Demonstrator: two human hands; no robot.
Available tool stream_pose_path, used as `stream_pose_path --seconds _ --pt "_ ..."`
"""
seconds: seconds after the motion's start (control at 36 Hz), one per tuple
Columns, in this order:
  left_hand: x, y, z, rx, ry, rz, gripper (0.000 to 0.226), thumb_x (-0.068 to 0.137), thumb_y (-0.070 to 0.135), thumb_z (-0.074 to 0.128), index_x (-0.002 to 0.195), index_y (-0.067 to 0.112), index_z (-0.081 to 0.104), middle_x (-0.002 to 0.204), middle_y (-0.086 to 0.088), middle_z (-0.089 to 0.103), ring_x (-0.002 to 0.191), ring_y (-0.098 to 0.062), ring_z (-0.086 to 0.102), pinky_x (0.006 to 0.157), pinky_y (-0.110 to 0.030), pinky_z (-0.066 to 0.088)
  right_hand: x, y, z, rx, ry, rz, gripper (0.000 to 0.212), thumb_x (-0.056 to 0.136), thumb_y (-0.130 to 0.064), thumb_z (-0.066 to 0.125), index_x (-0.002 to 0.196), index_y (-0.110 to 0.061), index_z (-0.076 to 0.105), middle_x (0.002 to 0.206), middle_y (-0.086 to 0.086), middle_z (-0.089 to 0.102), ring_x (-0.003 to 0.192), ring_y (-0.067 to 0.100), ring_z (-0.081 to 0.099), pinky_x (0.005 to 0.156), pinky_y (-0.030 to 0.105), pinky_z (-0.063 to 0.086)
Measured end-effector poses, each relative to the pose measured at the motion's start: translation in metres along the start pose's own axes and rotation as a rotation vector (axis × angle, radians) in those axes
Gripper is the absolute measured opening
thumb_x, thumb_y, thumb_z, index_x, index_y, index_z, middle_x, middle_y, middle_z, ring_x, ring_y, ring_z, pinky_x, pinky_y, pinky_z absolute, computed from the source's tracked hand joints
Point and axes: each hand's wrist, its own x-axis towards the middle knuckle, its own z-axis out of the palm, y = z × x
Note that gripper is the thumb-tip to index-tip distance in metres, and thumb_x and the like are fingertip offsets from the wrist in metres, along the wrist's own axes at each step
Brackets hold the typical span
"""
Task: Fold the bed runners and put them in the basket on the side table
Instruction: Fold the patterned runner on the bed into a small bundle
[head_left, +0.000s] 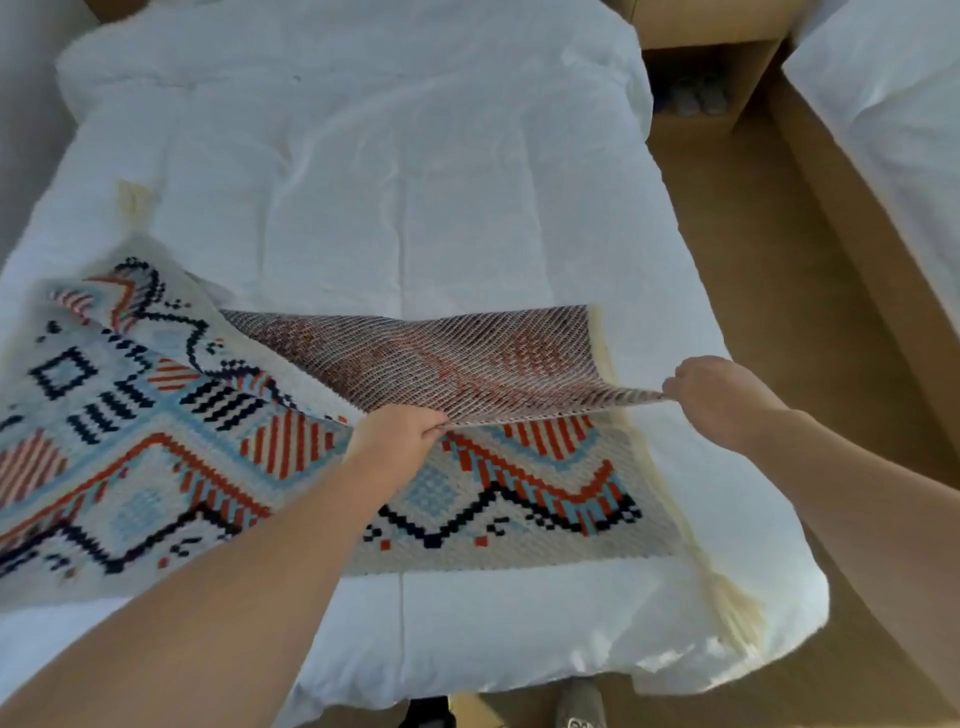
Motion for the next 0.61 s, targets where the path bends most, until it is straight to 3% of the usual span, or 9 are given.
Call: stream_pose_path --seconds 0.11,0.22,0.33,0.42,0.61 --pt "-0.035 0.015 0.02 -0.036 0.033 -0.048 0.029 0.097 0.023 0.051 0.123 0.02 0.064 0.122 -0.001 0.066 0.107 -0.02 0.062 0.091 -0.03 0.047 -0.034 -0.001 0.015 0.023 0.053 -0.069 0.037 0.096 -0.006 0.033 0.122 -0.016 0.057 0.108 0.001 0.056 0.108 0.02 0.053 0.088 0.025 0.039" --pt "-0.065 0.032 0.04 -0.034 0.015 -0.058 0.029 0.097 0.021 0.05 0.123 0.02 0.064 0.121 -0.002 0.067 0.107 -0.022 0.062 0.091 -0.032 0.05 -0.063 0.002 0.025 0.019 0.063 -0.097 0.039 0.095 -0.005 0.033 0.123 -0.018 0.057 0.108 0.001 0.055 0.107 0.019 0.054 0.089 0.026 0.042" --pt "-0.077 0.04 0.059 -0.011 -0.012 -0.087 0.03 0.097 0.022 0.05 0.125 0.024 0.062 0.12 0.0 0.067 0.106 -0.02 0.063 0.088 -0.026 0.048 -0.082 0.0 0.041 0.039 0.044 -0.11 0.039 0.095 -0.006 0.033 0.121 -0.018 0.059 0.11 0.001 0.054 0.107 0.019 0.053 0.088 0.026 0.041" --pt "-0.083 0.038 0.078 0.028 -0.05 -0.093 0.032 0.097 0.021 0.048 0.126 0.026 0.061 0.118 -0.001 0.068 0.104 -0.022 0.063 0.088 -0.031 0.051 -0.089 -0.007 0.06 0.046 0.001 -0.111 0.036 0.096 -0.008 0.031 0.114 -0.015 0.061 0.107 0.002 0.053 0.104 0.019 0.052 0.083 0.025 0.041" --pt "-0.086 0.016 0.137 0.128 -0.1 -0.11 0.032 0.097 0.019 0.045 0.121 0.027 0.065 0.117 -0.003 0.068 0.105 -0.028 0.061 0.085 -0.036 0.051 -0.085 -0.047 0.119 0.018 -0.074 -0.161 0.032 0.094 -0.006 0.037 0.11 -0.017 0.063 0.108 0.002 0.055 0.104 0.021 0.054 0.091 0.028 0.039"
